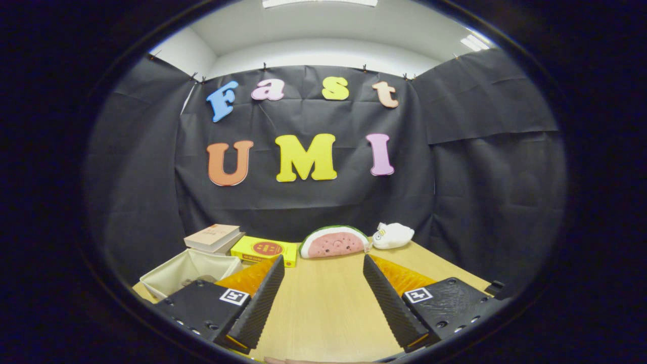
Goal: Open the storage box then place both shoes into the box .Put the left shoe in first, then the right shoe, with the right side of both shoes facing outward in a uniform manner.
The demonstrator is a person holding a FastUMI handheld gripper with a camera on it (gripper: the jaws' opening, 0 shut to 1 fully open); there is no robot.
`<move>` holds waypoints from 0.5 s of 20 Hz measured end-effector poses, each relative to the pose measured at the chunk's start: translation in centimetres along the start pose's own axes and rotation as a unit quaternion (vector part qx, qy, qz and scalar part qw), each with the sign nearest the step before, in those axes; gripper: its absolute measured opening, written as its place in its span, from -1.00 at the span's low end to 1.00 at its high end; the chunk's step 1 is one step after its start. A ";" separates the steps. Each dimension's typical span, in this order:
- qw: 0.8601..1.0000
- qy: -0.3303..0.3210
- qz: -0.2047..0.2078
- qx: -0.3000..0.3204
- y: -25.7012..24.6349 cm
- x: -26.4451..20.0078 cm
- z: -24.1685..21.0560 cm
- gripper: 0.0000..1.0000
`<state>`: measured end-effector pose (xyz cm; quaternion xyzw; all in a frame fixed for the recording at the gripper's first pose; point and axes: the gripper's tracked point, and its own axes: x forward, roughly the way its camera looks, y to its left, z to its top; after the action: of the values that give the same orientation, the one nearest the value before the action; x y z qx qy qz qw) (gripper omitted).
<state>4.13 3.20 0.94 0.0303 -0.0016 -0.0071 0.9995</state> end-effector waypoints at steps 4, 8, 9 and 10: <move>1.000 -0.009 0.010 -0.012 2.0 -1.0 0.9 0.91; 1.000 -0.022 0.006 -0.019 2.1 -1.9 1.8 0.92; 1.000 -0.023 0.006 -0.018 2.1 -2.3 1.8 0.92; 1.000 -0.024 0.008 -0.017 2.3 -2.5 1.9 0.92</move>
<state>1.68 5.42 3.00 0.0127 -0.0261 0.0002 0.9996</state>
